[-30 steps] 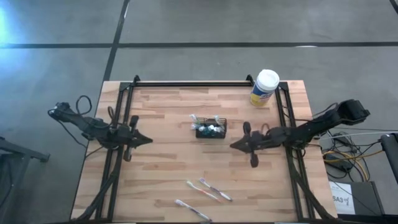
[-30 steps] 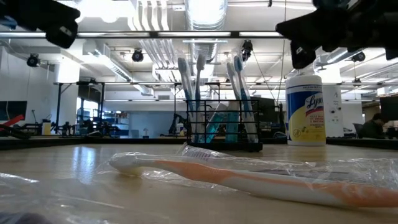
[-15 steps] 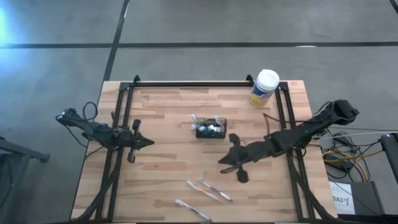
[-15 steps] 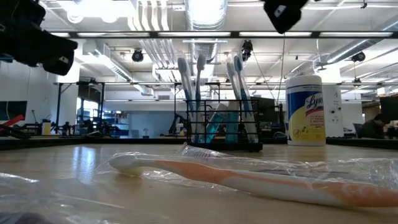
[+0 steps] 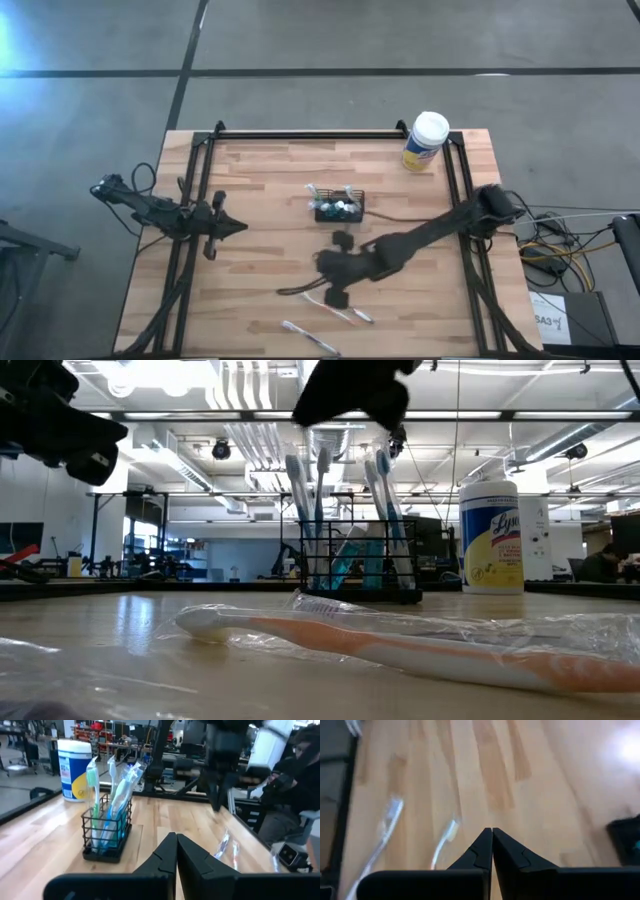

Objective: Pick & Place toothbrushing station
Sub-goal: Put the orange toothbrush into the black wire organizer

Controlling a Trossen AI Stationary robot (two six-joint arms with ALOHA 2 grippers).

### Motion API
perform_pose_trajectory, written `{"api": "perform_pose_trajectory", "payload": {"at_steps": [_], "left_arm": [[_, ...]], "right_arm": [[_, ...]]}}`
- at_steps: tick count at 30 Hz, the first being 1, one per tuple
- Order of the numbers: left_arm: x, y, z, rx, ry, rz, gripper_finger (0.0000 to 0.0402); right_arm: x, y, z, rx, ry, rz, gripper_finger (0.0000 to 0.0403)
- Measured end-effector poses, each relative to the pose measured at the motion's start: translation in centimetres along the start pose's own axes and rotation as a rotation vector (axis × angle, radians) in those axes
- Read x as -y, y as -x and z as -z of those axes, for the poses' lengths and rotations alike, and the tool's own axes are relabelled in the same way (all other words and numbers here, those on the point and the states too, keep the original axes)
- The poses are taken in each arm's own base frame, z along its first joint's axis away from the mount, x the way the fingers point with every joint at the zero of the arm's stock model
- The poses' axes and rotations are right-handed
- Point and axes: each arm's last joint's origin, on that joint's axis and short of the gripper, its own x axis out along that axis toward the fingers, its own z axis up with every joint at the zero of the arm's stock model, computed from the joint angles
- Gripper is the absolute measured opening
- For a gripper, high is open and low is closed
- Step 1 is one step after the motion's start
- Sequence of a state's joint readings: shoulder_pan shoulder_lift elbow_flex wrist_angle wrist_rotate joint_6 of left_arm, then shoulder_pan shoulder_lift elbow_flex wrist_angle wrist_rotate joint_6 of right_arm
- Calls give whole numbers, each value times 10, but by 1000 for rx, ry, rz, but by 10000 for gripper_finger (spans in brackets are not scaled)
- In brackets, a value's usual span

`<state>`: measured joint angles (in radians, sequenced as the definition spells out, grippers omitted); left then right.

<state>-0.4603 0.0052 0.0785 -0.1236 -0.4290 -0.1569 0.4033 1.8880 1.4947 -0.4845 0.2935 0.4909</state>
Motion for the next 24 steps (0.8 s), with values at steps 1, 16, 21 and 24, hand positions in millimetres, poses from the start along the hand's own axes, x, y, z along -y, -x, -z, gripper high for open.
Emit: {"api": "perform_pose_trajectory", "payload": {"at_steps": [1,16,21,24], "left_arm": [[0,0,0,-3,14,0,10],[0,-1,4,-30,167,-3,14],[0,-1,5,-34,173,-3,11],[0,-2,5,-35,175,-3,10]], "right_arm": [[-4,-8,-1,-43,3,0,15],[-47,-96,-8,-413,-16,56,166],[-54,-111,-2,-470,-5,57,185],[-59,-114,-1,-481,-7,26,187]]}}
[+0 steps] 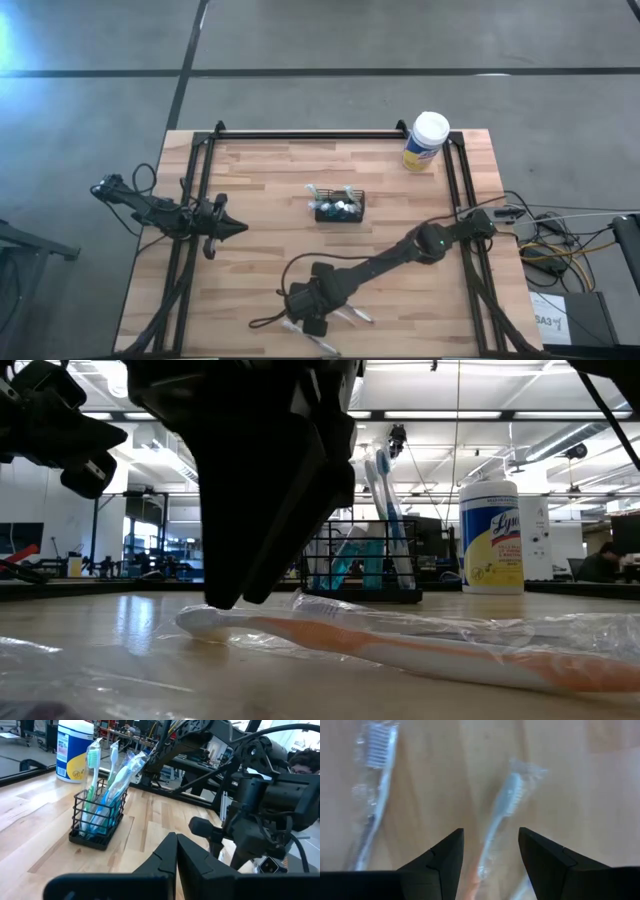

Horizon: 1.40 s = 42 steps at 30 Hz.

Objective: Pick & Place toothbrushing station
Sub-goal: Put the orange toothbrush into the black wire organizer

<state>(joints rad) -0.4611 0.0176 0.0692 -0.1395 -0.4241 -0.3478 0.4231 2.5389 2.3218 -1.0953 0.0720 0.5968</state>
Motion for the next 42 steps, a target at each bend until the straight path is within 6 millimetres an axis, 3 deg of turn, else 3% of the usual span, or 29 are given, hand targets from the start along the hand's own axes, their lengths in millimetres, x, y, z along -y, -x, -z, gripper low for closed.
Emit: {"api": "perform_pose_trajectory", "payload": {"at_steps": [15,19,25,28,36,42], "left_arm": [[0,0,0,6,-6,-1,13],[0,0,0,6,-8,-2,12],[0,0,0,6,-9,-3,11],[0,0,0,7,-9,-2,13],[0,0,0,9,-20,-2,10],[0,0,0,11,-48,-1,12]], "right_arm": [[2,-22,14,-54,-19,40,153],[3,-24,16,-58,-14,41,115],[1,-15,12,-38,74,35,23],[1,3,9,13,121,59,20],[-8,93,12,222,221,57,17],[-7,180,31,437,260,107,16]]}}
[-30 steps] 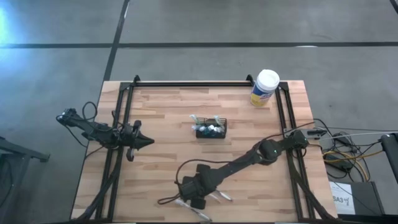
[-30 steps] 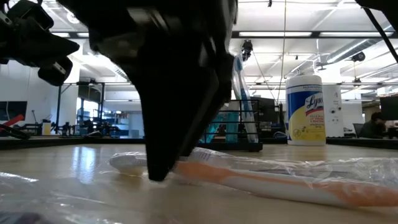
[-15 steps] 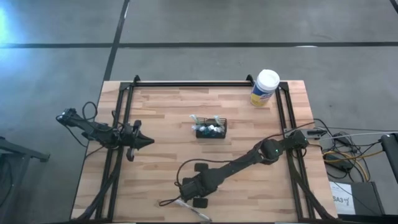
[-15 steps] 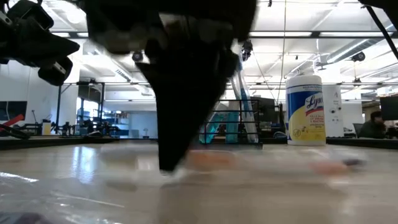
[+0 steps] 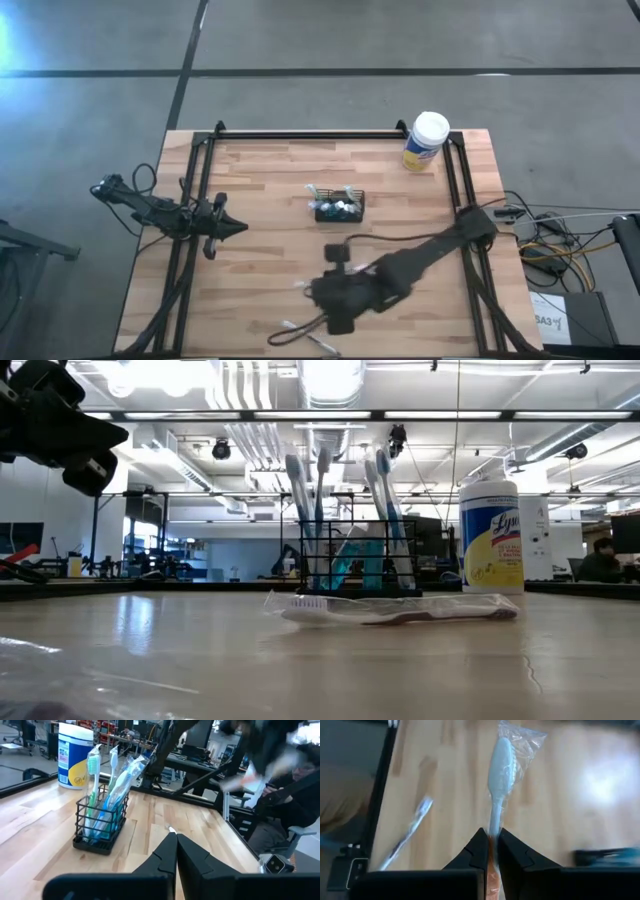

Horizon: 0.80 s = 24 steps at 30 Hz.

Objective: Pick & Place toothbrushing station
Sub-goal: Put the orange toothbrush into the black wire organizer

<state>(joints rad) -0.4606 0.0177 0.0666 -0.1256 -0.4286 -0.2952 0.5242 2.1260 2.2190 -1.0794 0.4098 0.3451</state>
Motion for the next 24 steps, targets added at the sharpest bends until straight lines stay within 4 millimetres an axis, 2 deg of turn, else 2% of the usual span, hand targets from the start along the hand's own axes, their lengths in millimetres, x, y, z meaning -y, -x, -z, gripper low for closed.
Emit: {"api": "perform_pose_trajectory", "payload": {"at_steps": [2,7,10,16,24], "left_arm": [[0,0,0,1,-11,0,11],[0,0,0,1,-37,1,11],[0,0,0,2,-50,1,13],[0,0,-1,13,-63,-16,11],[0,-1,-2,47,-60,-21,12]], "right_arm": [[2,30,1,68,29,44,16],[24,106,9,316,36,43,15],[40,136,26,486,56,9,15],[79,152,95,666,17,-26,15],[122,144,196,859,-24,-65,15]]}}
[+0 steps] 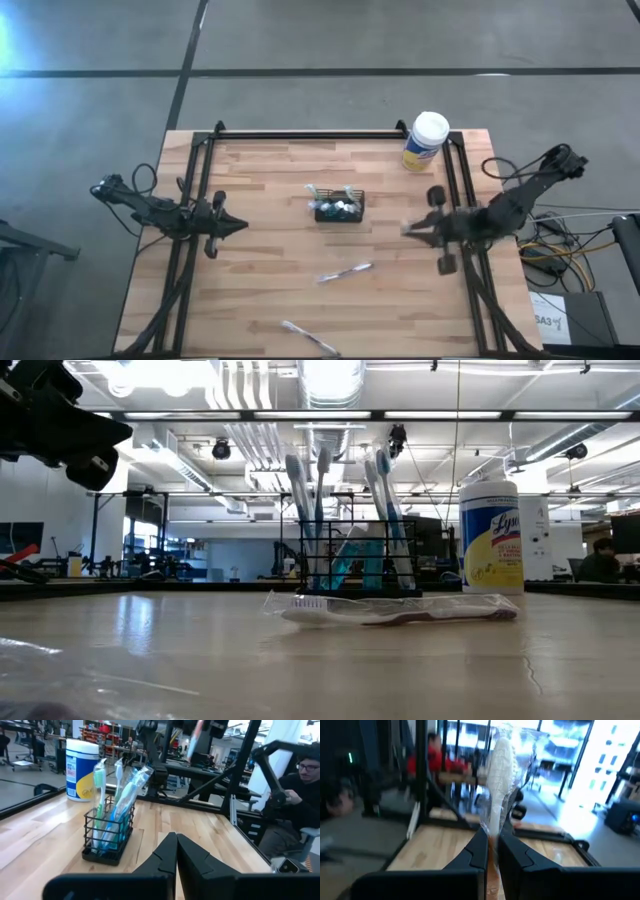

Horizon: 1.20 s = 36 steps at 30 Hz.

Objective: Pick & Place toothbrushing station
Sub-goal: Put the orange toothbrush into the black wire organizer

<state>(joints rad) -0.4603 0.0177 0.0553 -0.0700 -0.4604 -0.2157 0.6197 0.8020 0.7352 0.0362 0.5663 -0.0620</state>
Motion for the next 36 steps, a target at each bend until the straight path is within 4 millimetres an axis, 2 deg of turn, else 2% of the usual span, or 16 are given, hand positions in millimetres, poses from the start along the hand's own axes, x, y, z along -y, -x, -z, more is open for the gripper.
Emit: {"api": "perform_pose_trajectory", "payload": {"at_steps": [6,13,23,28,31,36], "left_arm": [[-2,0,-1,20,-4,-58,10],[-2,0,-3,49,9,-82,10],[-2,0,-5,69,-28,-111,5],[-4,3,-17,93,-52,-162,3],[-4,5,-21,78,-86,-172,2],[-5,5,-21,65,-111,-180,2]], "right_arm": [[21,39,45,149,-67,-13,15],[29,56,84,183,-88,-34,15],[32,62,118,242,-86,-41,15],[35,57,137,256,-88,17,15],[40,55,141,267,-98,63,15],[46,53,141,281,-125,31,15]]}}
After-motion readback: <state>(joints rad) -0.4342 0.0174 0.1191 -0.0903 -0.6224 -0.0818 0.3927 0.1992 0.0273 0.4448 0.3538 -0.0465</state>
